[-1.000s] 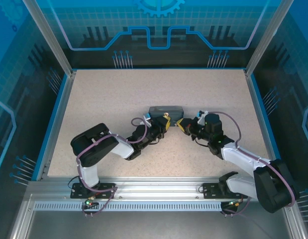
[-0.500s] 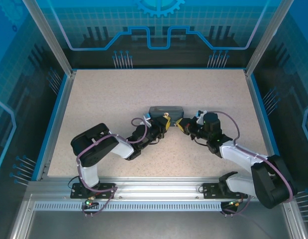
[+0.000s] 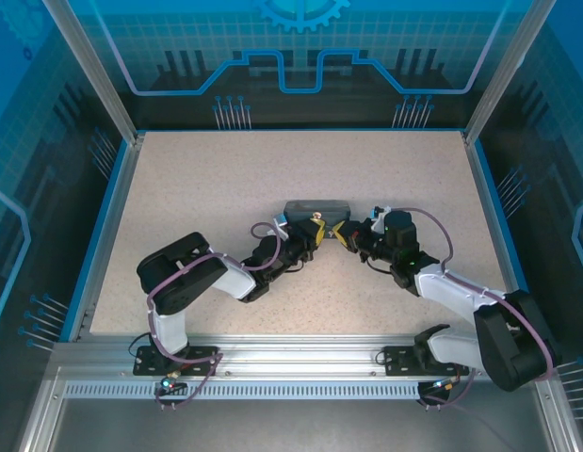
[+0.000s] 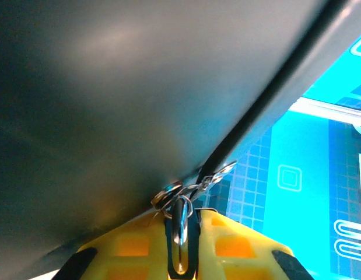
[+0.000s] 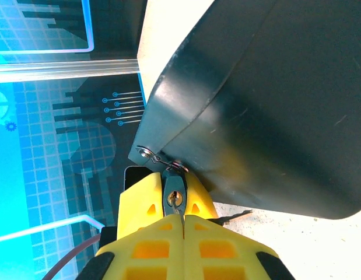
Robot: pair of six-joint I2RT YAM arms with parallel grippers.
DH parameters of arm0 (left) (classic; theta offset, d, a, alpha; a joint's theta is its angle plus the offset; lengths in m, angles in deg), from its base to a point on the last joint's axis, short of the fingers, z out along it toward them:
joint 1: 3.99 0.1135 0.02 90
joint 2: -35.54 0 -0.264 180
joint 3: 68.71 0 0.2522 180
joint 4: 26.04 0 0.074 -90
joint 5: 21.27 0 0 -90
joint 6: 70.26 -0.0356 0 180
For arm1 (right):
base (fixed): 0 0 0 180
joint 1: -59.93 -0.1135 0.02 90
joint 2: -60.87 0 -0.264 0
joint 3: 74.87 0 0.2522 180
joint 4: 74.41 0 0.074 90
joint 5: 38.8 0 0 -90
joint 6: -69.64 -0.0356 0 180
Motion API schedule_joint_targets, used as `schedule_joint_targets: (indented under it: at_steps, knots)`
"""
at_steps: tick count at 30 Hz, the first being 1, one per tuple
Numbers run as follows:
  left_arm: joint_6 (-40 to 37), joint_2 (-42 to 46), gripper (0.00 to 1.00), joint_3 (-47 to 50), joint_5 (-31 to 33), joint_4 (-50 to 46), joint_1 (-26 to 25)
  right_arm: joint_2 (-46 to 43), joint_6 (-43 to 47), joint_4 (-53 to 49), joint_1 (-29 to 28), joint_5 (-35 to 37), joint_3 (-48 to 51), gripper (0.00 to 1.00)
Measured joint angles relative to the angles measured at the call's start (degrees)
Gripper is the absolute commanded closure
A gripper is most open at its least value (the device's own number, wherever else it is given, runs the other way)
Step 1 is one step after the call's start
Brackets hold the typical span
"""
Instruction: Unlock the padlock with the key
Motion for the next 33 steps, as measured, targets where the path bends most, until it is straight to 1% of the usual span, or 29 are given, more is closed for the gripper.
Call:
schedule_joint_targets:
  at_steps: [33]
  knots:
    - [0.0, -0.1, 1.0, -0.1, 0.6, 0.2, -0.1, 3.0, 1.9, 0.6, -0.3, -0.1, -2.1, 1.0]
